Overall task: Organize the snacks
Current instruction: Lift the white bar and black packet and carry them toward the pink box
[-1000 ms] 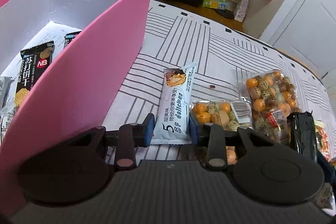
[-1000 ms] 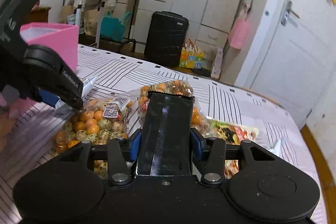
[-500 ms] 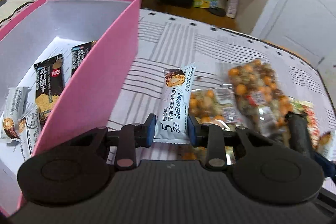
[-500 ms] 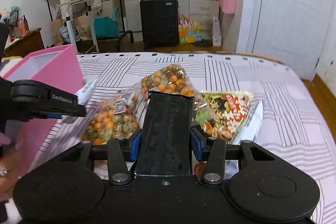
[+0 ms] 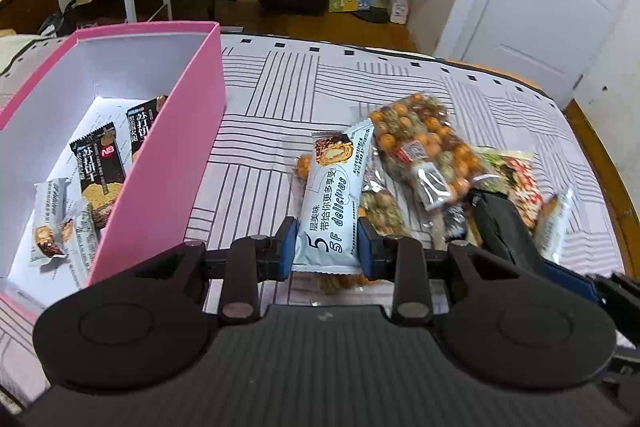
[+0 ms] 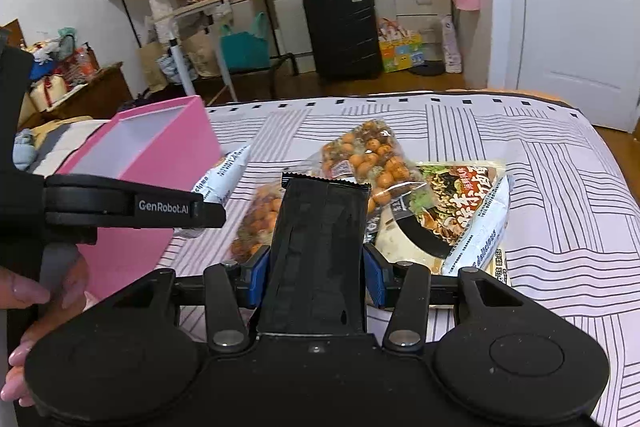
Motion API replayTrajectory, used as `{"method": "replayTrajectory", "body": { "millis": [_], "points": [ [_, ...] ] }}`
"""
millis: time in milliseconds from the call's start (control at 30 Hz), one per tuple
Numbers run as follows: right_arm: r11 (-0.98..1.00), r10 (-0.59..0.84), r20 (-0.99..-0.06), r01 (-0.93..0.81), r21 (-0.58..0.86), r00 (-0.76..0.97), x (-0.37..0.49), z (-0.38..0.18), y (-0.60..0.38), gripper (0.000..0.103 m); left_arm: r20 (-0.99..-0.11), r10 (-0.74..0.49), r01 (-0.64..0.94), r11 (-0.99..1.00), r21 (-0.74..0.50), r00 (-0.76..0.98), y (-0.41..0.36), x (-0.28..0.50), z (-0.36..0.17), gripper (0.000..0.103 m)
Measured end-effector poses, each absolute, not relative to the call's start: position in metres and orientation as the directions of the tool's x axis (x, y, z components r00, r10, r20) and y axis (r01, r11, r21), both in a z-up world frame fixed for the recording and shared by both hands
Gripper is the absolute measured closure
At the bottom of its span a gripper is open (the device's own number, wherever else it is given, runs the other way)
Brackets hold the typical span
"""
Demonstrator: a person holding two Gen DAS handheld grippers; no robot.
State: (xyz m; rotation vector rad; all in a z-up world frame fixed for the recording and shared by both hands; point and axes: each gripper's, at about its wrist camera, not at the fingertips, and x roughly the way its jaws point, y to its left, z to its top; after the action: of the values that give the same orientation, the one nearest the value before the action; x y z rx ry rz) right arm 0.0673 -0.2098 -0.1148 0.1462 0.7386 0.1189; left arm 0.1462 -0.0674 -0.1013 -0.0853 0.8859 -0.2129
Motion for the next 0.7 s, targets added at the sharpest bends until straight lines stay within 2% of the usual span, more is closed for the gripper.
{"method": "replayTrajectory", "body": {
  "millis": [400, 567, 700],
  "points": [
    [0.955, 0.271, -0.673, -0.103, 0.279, 0.688, 0.042, -0.102, -0.209, 0.050, -0.822, -0.231, 0.144, 0.973, -0.182, 0.521, -0.041, 0.099, -0.085, 0.073],
    [0.899, 0.410, -0.643, -0.165, 0.407, 0.647, 0.029, -0.089, -0.205, 0.050, -0.808, -0.268, 0.134, 0.963, -0.232, 0.525, -0.023, 0.080, -0.068, 0.073],
    [0.913, 0.398, -0.638, -0.222, 0.341, 0.659, 0.020, -0.073, -0.187, 0.050, -0.785, -0.288, 0.132, 0.957, -0.258, 0.549, -0.004, 0.068, -0.050, 0.073]
  ]
}}
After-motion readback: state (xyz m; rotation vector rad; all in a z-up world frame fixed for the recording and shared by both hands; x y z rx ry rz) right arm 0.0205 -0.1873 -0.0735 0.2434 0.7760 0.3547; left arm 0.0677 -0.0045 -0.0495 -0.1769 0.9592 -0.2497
